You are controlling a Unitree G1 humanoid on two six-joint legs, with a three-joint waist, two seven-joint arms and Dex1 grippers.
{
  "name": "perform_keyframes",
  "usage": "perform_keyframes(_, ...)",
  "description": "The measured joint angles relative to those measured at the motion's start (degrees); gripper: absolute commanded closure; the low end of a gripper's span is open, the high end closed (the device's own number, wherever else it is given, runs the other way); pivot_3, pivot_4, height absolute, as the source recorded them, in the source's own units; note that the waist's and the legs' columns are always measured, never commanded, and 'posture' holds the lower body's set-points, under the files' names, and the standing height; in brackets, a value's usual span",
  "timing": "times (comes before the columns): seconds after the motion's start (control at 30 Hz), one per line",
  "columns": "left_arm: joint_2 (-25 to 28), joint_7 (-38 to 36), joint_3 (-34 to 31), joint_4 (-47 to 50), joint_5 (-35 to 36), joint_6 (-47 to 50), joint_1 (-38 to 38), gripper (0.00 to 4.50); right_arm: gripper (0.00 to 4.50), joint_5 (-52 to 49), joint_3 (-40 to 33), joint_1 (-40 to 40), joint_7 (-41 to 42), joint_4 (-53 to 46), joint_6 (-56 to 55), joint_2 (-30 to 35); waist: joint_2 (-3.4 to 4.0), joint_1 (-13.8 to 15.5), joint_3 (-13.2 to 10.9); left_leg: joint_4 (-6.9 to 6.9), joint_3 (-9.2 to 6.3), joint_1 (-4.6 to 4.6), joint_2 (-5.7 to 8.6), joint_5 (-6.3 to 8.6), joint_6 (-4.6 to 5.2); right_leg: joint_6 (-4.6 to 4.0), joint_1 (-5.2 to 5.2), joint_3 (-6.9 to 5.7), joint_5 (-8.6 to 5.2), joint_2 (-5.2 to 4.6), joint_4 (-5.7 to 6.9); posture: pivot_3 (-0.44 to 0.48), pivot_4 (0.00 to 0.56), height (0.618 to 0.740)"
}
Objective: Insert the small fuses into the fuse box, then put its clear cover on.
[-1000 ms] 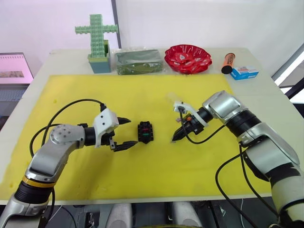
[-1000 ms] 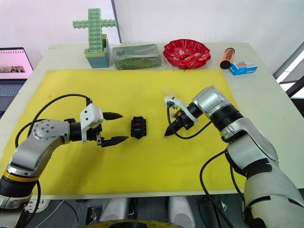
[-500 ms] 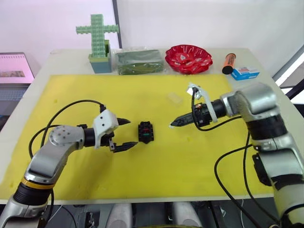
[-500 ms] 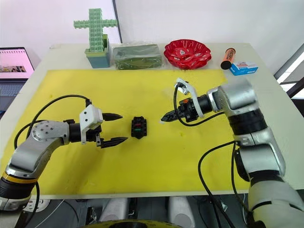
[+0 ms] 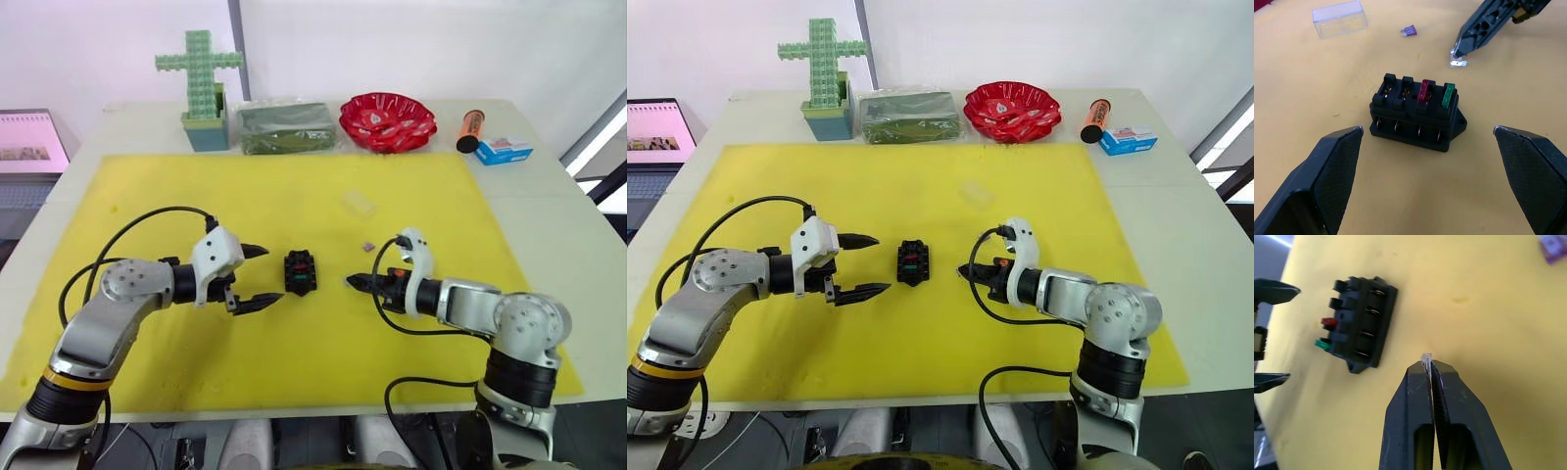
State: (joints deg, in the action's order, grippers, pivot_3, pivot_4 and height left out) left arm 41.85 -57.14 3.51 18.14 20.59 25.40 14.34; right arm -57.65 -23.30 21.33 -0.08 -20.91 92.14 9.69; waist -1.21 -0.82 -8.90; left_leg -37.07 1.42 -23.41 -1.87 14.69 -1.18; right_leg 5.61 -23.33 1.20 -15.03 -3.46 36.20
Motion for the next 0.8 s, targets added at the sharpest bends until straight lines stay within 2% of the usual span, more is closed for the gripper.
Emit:
perform_keyframes(0.27, 0.3, -0.2, 0.0, 0.0, -0.1, 0.0, 0.0, 0.0, 4.46, -19.3, -1.8, -3.2, -22.3, 0.4, 0.0, -1.1, 0.0, -0.1, 0.0, 0.01, 0.0, 0.0, -0.01, 0.0, 0.0, 0.0, 0.01, 0.0, -0.01, 0.02, -0.03, 0.0, 0.15, 0.74)
perform_keyframes(0.37, 0.5, -0.2, 0.0, 0.0, -0.1, 0.0, 0.0, 0.0, 4.46, -28.6, 1.4, -4.6, -29.6, 1.8, -3.3, 2.7, 0.0, 0.0, 0.0, 0.02, 0.0, 0.0, -0.02, 0.0, 0.01, -0.01, 0.02, 0.0, -0.01, 0.02, -0.06, 0.0, 0.15, 0.74)
perform_keyframes(0.4, 0.6, -0.2, 0.0, 0.0, -0.1, 0.0, 0.0, 0.0, 4.04, -32.2, 3.1, -5.3, -31.7, 2.4, -5.2, 4.8, 0.0, -0.1, 0.0, 0.02, 0.0, 0.0, -0.02, 0.0, 0.01, -0.01, 0.02, 0.0, -0.01, 0.02, -0.07, 0.0, 0.15, 0.74)
perform_keyframes(0.47, 0.7, -0.2, 0.0, 0.0, -0.1, 0.0, 0.0, 0.0, 3.56, -40.0, 7.5, -6.0, -35.4, 3.3, -9.6, 10.4, 0.01, -0.2, 0.0, 0.02, 0.0, 0.0, -0.01, 0.0, 0.01, -0.01, 0.02, 0.05, -0.01, 0.01, -0.08, 0.0, 0.15, 0.74)
perform_keyframes(0.53, 0.7, -0.2, 0.0, 0.0, -0.1, 0.0, 0.0, 0.0, 3.11, -44.4, 9.7, -6.1, -37.0, 3.4, -12.3, 13.7, -0.02, -0.2, 0.0, 0.01, 0.01, 0.0, -0.04, 0.0, 0.01, -0.01, 0.03, 0.05, -0.02, 0.06, -0.09, 0.0, 0.15, 0.74)
perform_keyframes(0.57, 0.6, -0.2, 0.0, 0.0, -0.1, 0.0, 0.0, 0.0, 3.11, -46.8, 11.8, -6.0, -37.2, 3.9, -13.9, 15.6, 0.0, -0.2, 0.0, 0.01, 0.0, 0.0, -0.06, 0.0, 0.01, -0.01, 0.02, 0.05, -0.01, 0.11, -0.09, 0.0, 0.15, 0.74)
perform_keyframes(0.6, 0.6, -0.1, 0.0, 0.0, -0.1, 0.0, 0.1, 0.0, 3.11, -49.7, 15.3, -4.5, -35.1, 5.1, -14.0, 22.5, 0.08, -0.1, -0.1, 0.01, 0.01, 0.0, -0.05, 0.0, 0.01, -0.03, 0.01, 0.1, -0.03, 0.08, -0.1, 0.0, 0.15, 0.74)
perform_keyframes(0.67, 0.5, -0.1, 0.1, -0.1, -0.1, 0.0, 0.1, 0.0, 3.11, -50.4, 16.6, -1.7, -32.3, 6.1, -14.2, 27.4, 0.04, -0.1, 0.0, 0.0, 0.01, -0.01, -0.05, 0.0, 0.01, -0.06, 0.02, 0.1, -0.04, 0.09, -0.12, 0.0, 0.15, 0.74)
perform_keyframes(0.8, 0.4, -0.1, 0.2, -0.1, -0.3, -0.2, 0.8, 0.0, 3.11, -45.8, 19.8, 6.1, -18.9, 10.8, -11.6, 35.1, 0.03, 0.0, 0.0, -0.01, 0.04, 0.0, -0.06, 0.01, 0.02, -0.18, 0.02, 0.09, -0.11, 0.13, -0.13, 0.0, 0.15, 0.74)
